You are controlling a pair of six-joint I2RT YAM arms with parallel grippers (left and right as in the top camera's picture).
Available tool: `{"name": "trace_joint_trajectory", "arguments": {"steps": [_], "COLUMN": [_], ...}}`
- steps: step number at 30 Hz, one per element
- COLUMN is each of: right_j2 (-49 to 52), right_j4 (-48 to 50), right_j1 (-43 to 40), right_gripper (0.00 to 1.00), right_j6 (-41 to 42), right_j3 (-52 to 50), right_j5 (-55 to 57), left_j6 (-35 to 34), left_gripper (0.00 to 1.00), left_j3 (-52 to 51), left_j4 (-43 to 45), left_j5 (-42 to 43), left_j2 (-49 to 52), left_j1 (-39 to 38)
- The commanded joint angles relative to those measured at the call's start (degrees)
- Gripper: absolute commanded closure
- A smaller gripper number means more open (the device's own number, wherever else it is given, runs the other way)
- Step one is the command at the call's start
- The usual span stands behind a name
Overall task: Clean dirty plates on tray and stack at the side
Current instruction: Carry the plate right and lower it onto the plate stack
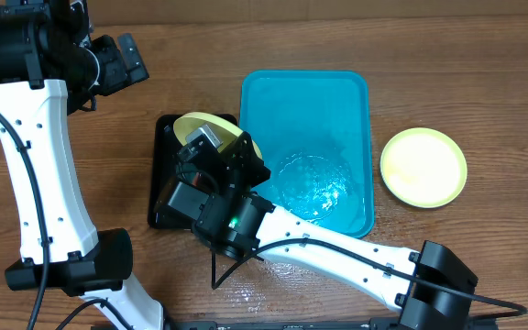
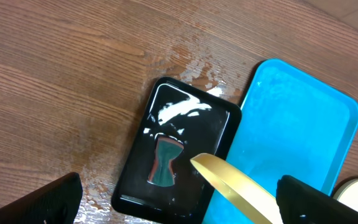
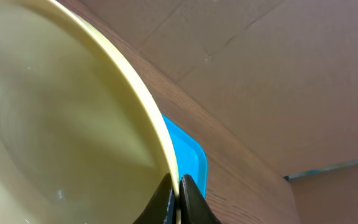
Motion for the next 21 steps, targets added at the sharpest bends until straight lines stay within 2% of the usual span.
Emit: {"name": "trace_joint_trajectory", "arguments": {"steps": [1, 17, 21], "right_j2": [-2.84, -2.84, -2.84], "right_j4": [0.44, 0.46, 0.63], "right_j1": [0.22, 0.22, -0.72], "right_gripper": [0.96, 0.96, 0.96], "right_j6": [0.2, 0.26, 5.4], "right_j3": [2.23, 2.23, 2.23], "right_j5": [1.62, 1.53, -2.89], "left_j6": [1.27, 1.27, 1.27], "left_gripper": [0.0, 0.0, 0.0], "left_j3": [0.85, 0.85, 0.85], "left_j4": [-0.13, -0.13, -0.13], "left_j5": [0.79, 0.79, 0.79], "left_j2": [-0.76, -0.76, -0.79], "left_j1": [0.22, 0.22, 0.22]}}
